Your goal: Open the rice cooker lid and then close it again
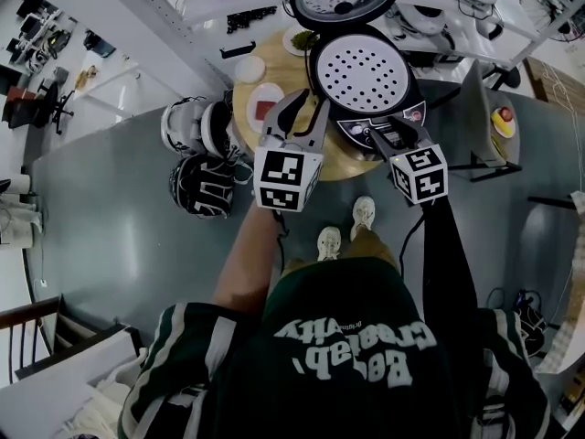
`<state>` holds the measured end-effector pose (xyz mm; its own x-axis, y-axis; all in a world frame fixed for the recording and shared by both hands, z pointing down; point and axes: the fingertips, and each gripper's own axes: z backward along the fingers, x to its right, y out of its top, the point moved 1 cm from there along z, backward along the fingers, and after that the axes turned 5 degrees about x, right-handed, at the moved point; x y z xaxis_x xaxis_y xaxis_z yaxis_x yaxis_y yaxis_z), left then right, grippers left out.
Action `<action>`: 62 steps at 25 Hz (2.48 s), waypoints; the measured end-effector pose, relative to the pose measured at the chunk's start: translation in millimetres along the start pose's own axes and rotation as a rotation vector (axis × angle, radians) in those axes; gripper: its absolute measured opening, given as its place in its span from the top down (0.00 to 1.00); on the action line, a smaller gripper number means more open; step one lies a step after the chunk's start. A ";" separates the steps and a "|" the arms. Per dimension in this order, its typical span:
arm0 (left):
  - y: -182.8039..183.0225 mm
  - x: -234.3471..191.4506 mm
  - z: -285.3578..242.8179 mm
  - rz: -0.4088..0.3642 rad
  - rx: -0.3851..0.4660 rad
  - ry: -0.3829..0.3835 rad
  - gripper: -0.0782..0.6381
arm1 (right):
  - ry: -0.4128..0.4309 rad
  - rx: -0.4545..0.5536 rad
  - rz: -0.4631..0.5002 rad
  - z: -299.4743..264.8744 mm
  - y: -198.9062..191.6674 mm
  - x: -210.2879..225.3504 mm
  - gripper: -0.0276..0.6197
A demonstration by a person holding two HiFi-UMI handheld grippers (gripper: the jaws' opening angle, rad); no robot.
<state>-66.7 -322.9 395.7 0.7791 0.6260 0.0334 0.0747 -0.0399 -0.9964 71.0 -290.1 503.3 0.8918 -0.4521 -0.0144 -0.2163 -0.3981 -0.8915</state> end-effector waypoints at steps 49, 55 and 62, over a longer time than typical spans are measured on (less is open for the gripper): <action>162.6 -138.9 -196.0 0.117 0.021 0.313 0.66 | 0.278 0.404 -0.076 -99.8 333.3 207.6 0.59; 147.7 -143.1 -213.1 0.205 -0.014 0.280 0.67 | 0.303 0.331 -0.124 -120.1 327.6 206.2 0.55; 144.5 -134.8 -205.7 0.272 0.012 0.275 0.68 | 0.322 0.327 -0.120 -111.3 320.7 202.4 0.55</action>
<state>-32.9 -573.2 263.3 0.9073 0.3617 -0.2145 -0.1638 -0.1658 -0.9725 137.9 -598.1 264.9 0.7230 -0.6635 0.1926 0.0636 -0.2137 -0.9748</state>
